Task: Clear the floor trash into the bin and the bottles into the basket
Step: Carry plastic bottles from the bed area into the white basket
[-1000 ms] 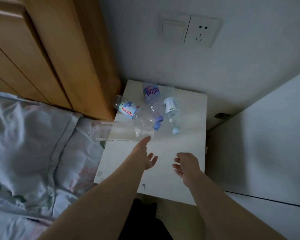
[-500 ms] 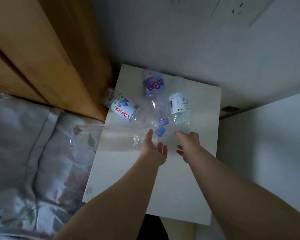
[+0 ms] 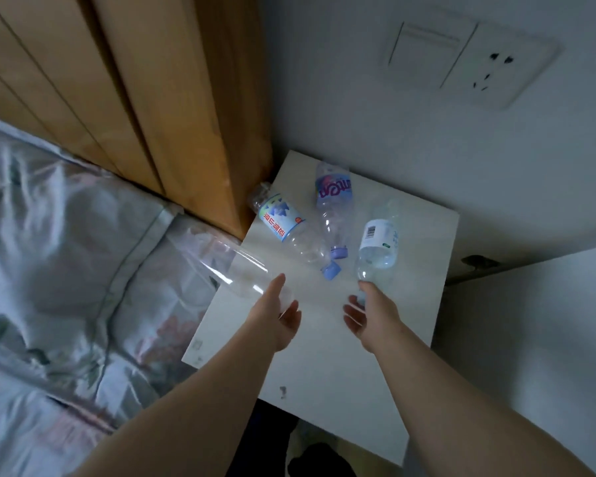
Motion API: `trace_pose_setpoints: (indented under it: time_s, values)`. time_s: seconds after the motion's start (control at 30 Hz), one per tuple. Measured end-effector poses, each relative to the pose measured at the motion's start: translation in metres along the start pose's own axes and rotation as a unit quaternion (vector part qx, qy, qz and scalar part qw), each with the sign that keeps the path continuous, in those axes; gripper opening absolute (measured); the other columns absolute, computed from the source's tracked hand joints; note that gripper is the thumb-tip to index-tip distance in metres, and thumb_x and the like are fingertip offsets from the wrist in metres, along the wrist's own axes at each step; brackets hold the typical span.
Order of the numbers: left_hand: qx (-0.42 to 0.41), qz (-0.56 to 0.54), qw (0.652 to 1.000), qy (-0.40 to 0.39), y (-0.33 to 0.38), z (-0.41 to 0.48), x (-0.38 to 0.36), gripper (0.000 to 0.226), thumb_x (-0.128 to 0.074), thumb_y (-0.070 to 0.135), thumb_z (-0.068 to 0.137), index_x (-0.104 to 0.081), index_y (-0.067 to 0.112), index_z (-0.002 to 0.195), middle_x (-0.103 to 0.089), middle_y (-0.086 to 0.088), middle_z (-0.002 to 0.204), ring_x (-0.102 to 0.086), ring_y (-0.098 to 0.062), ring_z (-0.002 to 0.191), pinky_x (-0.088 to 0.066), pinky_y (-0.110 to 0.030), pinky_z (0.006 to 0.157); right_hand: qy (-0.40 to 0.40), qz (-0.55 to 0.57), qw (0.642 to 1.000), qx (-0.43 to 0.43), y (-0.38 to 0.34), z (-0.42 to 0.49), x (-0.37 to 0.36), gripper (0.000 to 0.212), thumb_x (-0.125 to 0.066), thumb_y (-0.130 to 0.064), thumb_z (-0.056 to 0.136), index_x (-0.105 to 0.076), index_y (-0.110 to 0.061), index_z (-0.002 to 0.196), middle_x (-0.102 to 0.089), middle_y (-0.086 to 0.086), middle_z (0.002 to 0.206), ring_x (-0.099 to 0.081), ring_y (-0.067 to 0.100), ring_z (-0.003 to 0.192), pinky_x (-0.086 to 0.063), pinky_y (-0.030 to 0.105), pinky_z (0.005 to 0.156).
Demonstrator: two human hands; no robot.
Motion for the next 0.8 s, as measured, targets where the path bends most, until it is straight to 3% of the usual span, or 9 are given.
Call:
trace_pose_setpoints:
  time_s: [0.1, 0.27, 0.4, 0.47, 0.53, 0.67, 0.8]
  values:
    - [-0.039, -0.004, 0.999, 0.0, -0.003, -0.019, 0.025, 0.047, -0.076, 0.033, 0.075, -0.051, 0.014, 0.11, -0.054, -0.005, 0.085, -0.057, -0.011, 0.067, -0.046, -0.025, 0.053, -0.041, 0.015, 0.999, 0.014, 0.01, -0.027, 0.01, 0.017, -0.053, -0.027, 0.091, -0.051, -0.013, 0.081, -0.058, 0.003, 0.082, -0.056, 0.016, 0.067, -0.045, 0.027, 0.058]
    - [-0.065, -0.025, 0.998, 0.012, -0.037, -0.057, 0.082, 0.058, -0.074, 0.033, 0.076, -0.049, 0.009, 0.123, -0.057, -0.005, 0.082, -0.058, -0.013, 0.064, -0.048, -0.022, 0.041, -0.105, -0.085, 0.99, 0.027, 0.046, -0.075, 0.03, 0.023, -0.055, -0.03, 0.091, -0.054, -0.009, 0.084, -0.061, 0.007, 0.089, -0.058, 0.018, 0.074, -0.048, 0.029, 0.065]
    - [-0.079, -0.079, 0.994, 0.014, -0.068, -0.078, 0.135, 0.057, -0.074, 0.034, 0.076, -0.052, 0.007, 0.121, -0.062, -0.008, 0.094, -0.061, -0.015, 0.064, -0.05, -0.024, 0.045, -0.148, -0.186, 0.971, 0.027, 0.091, -0.103, 0.03, 0.023, -0.054, -0.033, 0.092, -0.053, -0.011, 0.084, -0.062, 0.009, 0.092, -0.059, 0.021, 0.081, -0.05, 0.033, 0.074]
    - [-0.086, -0.117, 0.989, 0.02, -0.079, -0.084, 0.165, 0.062, -0.073, 0.037, 0.076, -0.052, 0.01, 0.127, -0.063, -0.007, 0.095, -0.061, -0.015, 0.063, -0.048, -0.021, 0.038, -0.17, -0.226, 0.959, 0.028, 0.114, -0.119, 0.023, 0.022, -0.055, -0.031, 0.091, -0.054, -0.009, 0.087, -0.062, 0.01, 0.087, -0.058, 0.021, 0.075, -0.049, 0.033, 0.07]
    - [-0.104, -0.154, 0.982, 0.027, -0.087, -0.094, 0.195, 0.057, -0.07, 0.036, 0.079, -0.052, 0.011, 0.127, -0.06, -0.006, 0.08, -0.057, -0.014, 0.059, -0.045, -0.018, 0.035, -0.189, -0.26, 0.946, 0.039, 0.135, -0.135, 0.014, 0.022, -0.056, -0.029, 0.09, -0.054, -0.007, 0.089, -0.059, 0.009, 0.079, -0.054, 0.02, 0.066, -0.045, 0.029, 0.061]
    - [-0.132, -0.248, 0.959, 0.026, -0.106, -0.119, 0.264, 0.056, -0.067, 0.036, 0.082, -0.051, 0.011, 0.129, -0.057, -0.004, 0.076, -0.055, -0.013, 0.06, -0.045, -0.017, 0.038, -0.232, -0.354, 0.904, 0.065, 0.191, -0.174, -0.01, 0.025, -0.054, -0.03, 0.091, -0.055, -0.005, 0.086, -0.056, 0.008, 0.07, -0.049, 0.016, 0.052, -0.038, 0.023, 0.049]
    - [-0.15, -0.348, 0.924, 0.047, -0.135, -0.135, 0.363, 0.058, -0.067, 0.036, 0.082, -0.049, 0.011, 0.13, -0.055, -0.005, 0.075, -0.055, -0.014, 0.062, -0.046, -0.018, 0.038, -0.287, -0.464, 0.836, 0.063, 0.274, -0.223, -0.039, 0.029, -0.054, -0.036, 0.091, -0.054, -0.008, 0.085, -0.056, 0.006, 0.068, -0.048, 0.016, 0.051, -0.035, 0.022, 0.049]
Point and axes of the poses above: each hand's wrist, its own z-axis towards the middle knuckle, its own x-axis out of the back of the hand, y = z × x, the point moved 7 cm from there along z, towards the middle knuckle
